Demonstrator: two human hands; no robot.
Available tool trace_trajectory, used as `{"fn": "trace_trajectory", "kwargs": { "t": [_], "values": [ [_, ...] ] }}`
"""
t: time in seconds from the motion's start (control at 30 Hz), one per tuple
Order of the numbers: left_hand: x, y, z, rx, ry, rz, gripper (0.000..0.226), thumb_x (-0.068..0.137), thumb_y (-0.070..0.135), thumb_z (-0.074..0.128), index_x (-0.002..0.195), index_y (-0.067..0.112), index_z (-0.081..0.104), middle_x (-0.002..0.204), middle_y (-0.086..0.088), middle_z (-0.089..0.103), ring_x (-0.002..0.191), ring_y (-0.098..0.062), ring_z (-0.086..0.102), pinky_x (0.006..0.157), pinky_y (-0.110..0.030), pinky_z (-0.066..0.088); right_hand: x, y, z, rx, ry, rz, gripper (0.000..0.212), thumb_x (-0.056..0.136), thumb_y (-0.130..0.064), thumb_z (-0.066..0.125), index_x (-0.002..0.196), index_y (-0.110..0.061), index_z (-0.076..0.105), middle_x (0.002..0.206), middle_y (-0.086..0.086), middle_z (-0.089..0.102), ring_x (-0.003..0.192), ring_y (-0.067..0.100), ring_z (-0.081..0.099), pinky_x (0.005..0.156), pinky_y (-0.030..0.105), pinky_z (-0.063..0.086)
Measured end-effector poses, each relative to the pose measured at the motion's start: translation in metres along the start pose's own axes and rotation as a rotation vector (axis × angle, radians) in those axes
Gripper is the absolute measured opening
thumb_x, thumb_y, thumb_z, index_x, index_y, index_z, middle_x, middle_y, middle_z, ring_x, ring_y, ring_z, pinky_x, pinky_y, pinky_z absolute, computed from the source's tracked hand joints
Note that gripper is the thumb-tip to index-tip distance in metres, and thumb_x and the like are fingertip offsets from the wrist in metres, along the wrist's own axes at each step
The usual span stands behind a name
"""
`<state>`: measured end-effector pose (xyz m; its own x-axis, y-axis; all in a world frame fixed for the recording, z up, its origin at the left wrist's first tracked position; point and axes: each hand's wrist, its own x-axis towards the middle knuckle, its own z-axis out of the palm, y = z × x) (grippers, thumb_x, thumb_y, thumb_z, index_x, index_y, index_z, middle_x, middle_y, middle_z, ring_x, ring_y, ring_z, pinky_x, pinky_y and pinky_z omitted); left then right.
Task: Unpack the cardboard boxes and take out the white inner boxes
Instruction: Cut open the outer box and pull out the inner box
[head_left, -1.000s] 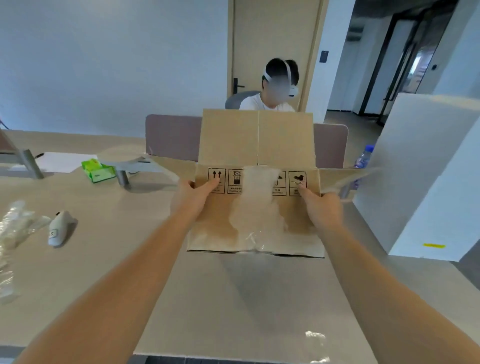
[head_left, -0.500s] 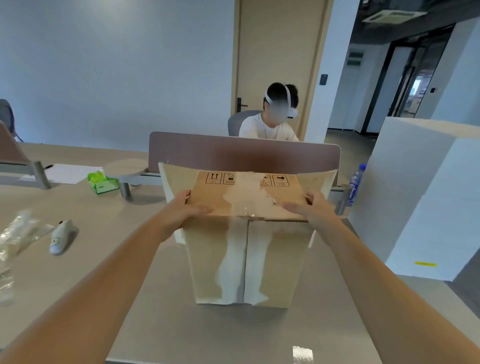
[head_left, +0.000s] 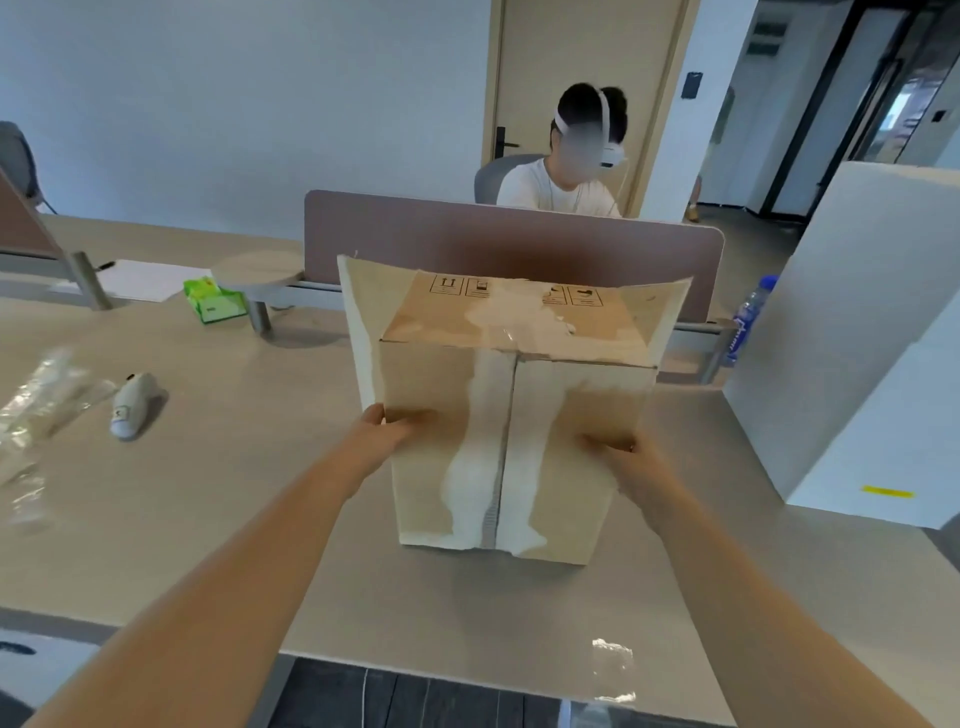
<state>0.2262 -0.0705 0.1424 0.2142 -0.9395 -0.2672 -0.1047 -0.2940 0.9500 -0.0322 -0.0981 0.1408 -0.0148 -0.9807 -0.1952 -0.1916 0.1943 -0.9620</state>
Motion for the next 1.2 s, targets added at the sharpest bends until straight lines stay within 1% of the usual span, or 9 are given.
{"fn": "trace_trajectory", "kwargs": {
  "t": [0.07,0.17,0.37,0.53,0.6,0.77,0.87,1.03,1.2],
  "values": [
    [0.003,-0.006,0.003,-0.043,0.017,-0.032,0.035,0.087,0.037,0.061,0.113,0.022,0.043,0.111,0.003,0.052,0.104,-0.018,0.045,0.088,-0.031,0.03,0.005,0.003,0.002,0.032,-0.026,0.055,0.042,0.082,-0.018,0.069,0.119,-0.01,0.053,0.114,0.006,0.062,0.091,0.016,0.057,0.067,0.02,0.043],
    [0.002,0.002,0.008,-0.098,0.058,0.009,0.026,0.089,0.031,0.058,0.108,0.018,0.045,0.092,0.008,0.054,0.095,-0.015,0.047,0.083,-0.028,0.03,0.011,-0.003,0.0,0.055,0.005,0.027,0.04,0.081,-0.015,0.069,0.118,-0.007,0.058,0.111,0.009,0.063,0.098,0.021,0.057,0.082,0.029,0.045],
    [0.013,0.044,0.004,-0.091,0.157,0.135,0.046,0.087,0.027,0.063,0.125,0.006,0.048,0.115,-0.002,0.057,0.087,-0.01,0.053,0.066,-0.02,0.037,0.028,-0.045,-0.002,-0.065,0.138,-0.14,0.046,0.082,-0.026,0.068,0.116,0.0,0.052,0.109,0.011,0.059,0.091,0.021,0.053,0.077,0.03,0.042],
    [0.019,0.071,0.006,-0.045,0.236,0.216,0.058,0.084,0.015,0.068,0.132,0.006,0.037,0.113,-0.007,0.054,0.072,-0.008,0.052,0.058,-0.021,0.043,0.039,-0.076,-0.004,-0.209,0.154,-0.235,0.058,0.082,-0.025,0.067,0.13,-0.009,0.039,0.121,0.007,0.054,0.109,0.024,0.052,0.08,0.029,0.038],
    [0.023,0.073,0.004,0.045,0.196,0.186,0.064,0.084,0.017,0.068,0.136,0.01,0.031,0.113,-0.006,0.05,0.076,-0.014,0.052,0.063,-0.027,0.045,0.044,-0.079,-0.003,-0.274,0.099,-0.202,0.063,0.081,-0.026,0.069,0.131,-0.009,0.035,0.125,0.009,0.052,0.112,0.026,0.051,0.084,0.033,0.04],
    [0.053,0.068,-0.001,0.327,0.092,0.131,0.081,0.076,0.021,0.075,0.14,0.013,0.027,0.131,-0.008,0.043,0.112,-0.025,0.047,0.088,-0.036,0.041,0.065,-0.076,0.01,-0.432,0.016,-0.13,0.07,0.078,-0.034,0.071,0.13,-0.008,0.032,0.127,0.011,0.049,0.114,0.029,0.049,0.089,0.038,0.041],
    [0.078,0.06,0.002,0.433,0.042,0.125,0.083,0.07,0.022,0.079,0.137,0.015,0.031,0.13,-0.006,0.046,0.116,-0.024,0.047,0.091,-0.036,0.042,0.08,-0.067,0.023,-0.464,0.009,-0.095,0.079,0.076,-0.033,0.073,0.135,-0.008,0.026,0.133,0.011,0.045,0.12,0.03,0.046,0.095,0.04,0.039],
    [0.114,0.039,0.006,0.599,0.031,0.047,0.1,0.068,0.033,0.079,0.145,0.016,0.018,0.139,-0.01,0.032,0.124,-0.029,0.039,0.099,-0.04,0.041,0.105,-0.048,0.042,-0.488,-0.007,-0.013,0.089,0.078,-0.029,0.072,0.144,-0.01,0.016,0.141,0.008,0.037,0.128,0.028,0.039,0.101,0.039,0.037],
    [0.139,0.023,0.008,0.727,-0.063,-0.01,0.098,0.074,0.043,0.073,0.145,0.01,0.015,0.144,-0.015,0.026,0.127,-0.032,0.036,0.102,-0.042,0.036,0.126,-0.025,0.057,-0.558,0.016,0.084,0.081,0.077,-0.034,0.072,0.138,-0.008,0.026,0.136,0.011,0.041,0.123,0.029,0.043,0.101,0.04,0.039]
  ]
}}
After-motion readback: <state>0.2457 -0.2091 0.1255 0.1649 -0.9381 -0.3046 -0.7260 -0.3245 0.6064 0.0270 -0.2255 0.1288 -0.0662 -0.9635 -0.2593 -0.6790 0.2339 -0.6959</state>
